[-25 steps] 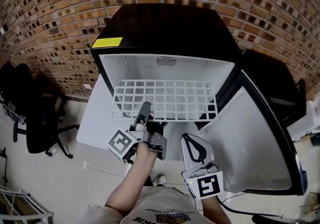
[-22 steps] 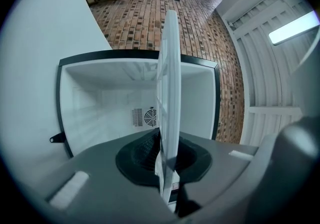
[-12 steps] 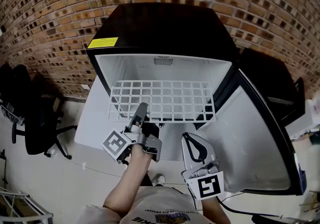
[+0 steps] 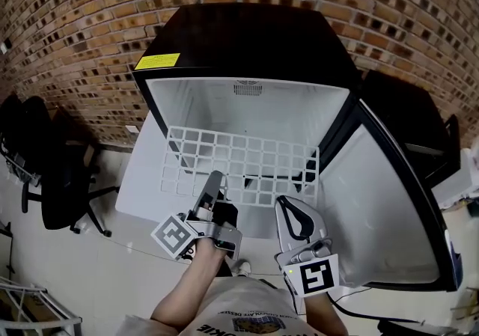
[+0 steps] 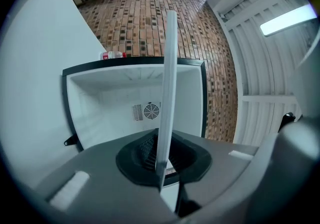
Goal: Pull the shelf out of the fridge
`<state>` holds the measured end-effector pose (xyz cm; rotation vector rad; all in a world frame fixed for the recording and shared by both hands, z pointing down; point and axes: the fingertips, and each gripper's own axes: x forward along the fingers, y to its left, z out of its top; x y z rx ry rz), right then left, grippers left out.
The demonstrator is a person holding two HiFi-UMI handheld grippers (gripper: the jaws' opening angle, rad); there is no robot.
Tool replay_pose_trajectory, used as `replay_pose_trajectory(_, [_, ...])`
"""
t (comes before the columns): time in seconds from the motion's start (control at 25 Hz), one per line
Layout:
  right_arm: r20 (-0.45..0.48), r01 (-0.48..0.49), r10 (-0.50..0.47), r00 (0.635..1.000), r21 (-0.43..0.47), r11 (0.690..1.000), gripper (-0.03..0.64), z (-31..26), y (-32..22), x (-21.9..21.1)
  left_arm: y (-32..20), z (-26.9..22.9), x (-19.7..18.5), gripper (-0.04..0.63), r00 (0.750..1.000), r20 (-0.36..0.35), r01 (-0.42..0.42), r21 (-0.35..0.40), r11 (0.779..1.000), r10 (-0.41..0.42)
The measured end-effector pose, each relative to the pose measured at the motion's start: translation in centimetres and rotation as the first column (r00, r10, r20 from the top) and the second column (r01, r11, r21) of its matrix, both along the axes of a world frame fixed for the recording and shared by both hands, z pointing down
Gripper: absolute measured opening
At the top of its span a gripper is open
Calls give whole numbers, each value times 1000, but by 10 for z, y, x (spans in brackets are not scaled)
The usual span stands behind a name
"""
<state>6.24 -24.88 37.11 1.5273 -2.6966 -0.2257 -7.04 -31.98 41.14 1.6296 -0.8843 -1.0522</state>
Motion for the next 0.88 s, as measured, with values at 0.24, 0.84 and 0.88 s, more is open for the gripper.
replay_pose_trajectory(0.24, [30,35,-36,999,23,999,15,-3,8,-14,13,-16,-10,17,996,-93,2,90,996,7])
replay_pose_trajectory(0.84, [116,26,-35,993,76,997,0,-29,20,-5,33,-28,-11,20,999,-36,13,182,983,-6])
replay_pose_trajectory(0.88, [123,27,-36,992,76,997,0,-29,19,-5,34,-27,-13,20,999,-39,17,182,983,-10])
